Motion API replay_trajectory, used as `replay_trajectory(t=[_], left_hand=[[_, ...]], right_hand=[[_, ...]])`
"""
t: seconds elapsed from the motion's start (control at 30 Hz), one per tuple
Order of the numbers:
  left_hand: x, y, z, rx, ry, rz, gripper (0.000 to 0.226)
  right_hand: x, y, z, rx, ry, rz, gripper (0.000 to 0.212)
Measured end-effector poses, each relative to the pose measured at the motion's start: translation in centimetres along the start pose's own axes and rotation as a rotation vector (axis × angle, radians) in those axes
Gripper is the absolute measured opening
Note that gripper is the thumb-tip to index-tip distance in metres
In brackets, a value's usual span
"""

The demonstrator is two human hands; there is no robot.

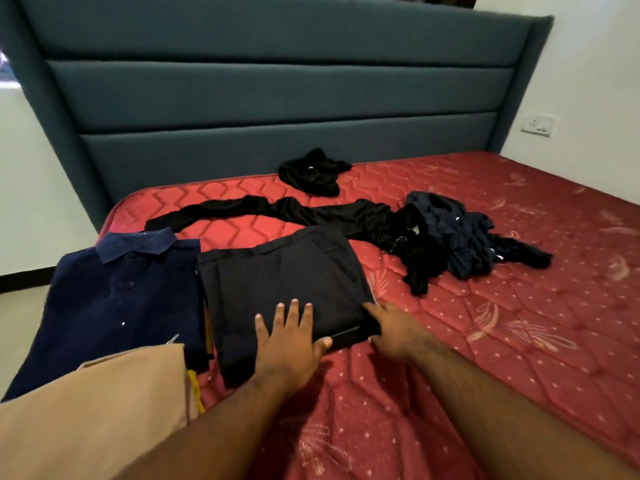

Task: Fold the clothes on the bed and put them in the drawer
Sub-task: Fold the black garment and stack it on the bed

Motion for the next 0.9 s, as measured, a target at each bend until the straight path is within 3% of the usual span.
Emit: replay_trajectory(t=[0.13,0.23,0.33,0.47,0.57,0.8,0.9], left_hand=[[-1.9,-4.2,-3.4,0.072,-0.019,-0.123,0.071],[-1.9,-8.8,-4.6,0.159,-0.015,-0.126,0.068],[1.9,-11.9,-3.9,0.130,-0.006,-0.049,0.069],[4.9,-12.7,-3.4,0.102,-0.087,-0.144,0.076],[5.1,-12.8,-3.4,0.112,-0.089,-0.170,0.071],[3.9,-10.6,-5.6,0.037,-0.243,-0.111,0.062],[5.2,-3.6,-9.6,0.211,-0.115,-0.026,0.064]], right_hand=[[-0.9,-1.0,-2.7,-0.094,-0.104,-0.041,0.060],[-2.3,-4.8,-4.7,-0.108,-0.074,-0.198,0.050],[-3.2,-9.5,-8.3,0.059,0.135,-0.271,0.054],[-3.7,-13.7,-13.1,0.310,0.210,-0.221,0.072],[-3.8,-14.4,-14.2,0.461,0.301,-0.218,0.062],[-0.7,-2.2,-9.3,0.488,0.412,0.034,0.039],[2.8,5.3,-6.5,0.494,0.478,0.180,0.039]])
Point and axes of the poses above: each hand's wrist, its own y-axis away from the middle knuckle, its own x-axis out of the palm, z = x × y, the point moved 4 cm from there along -y, towards the middle knuckle, and after that the axes turned 5 degrees about x, right-handed, at the moved point
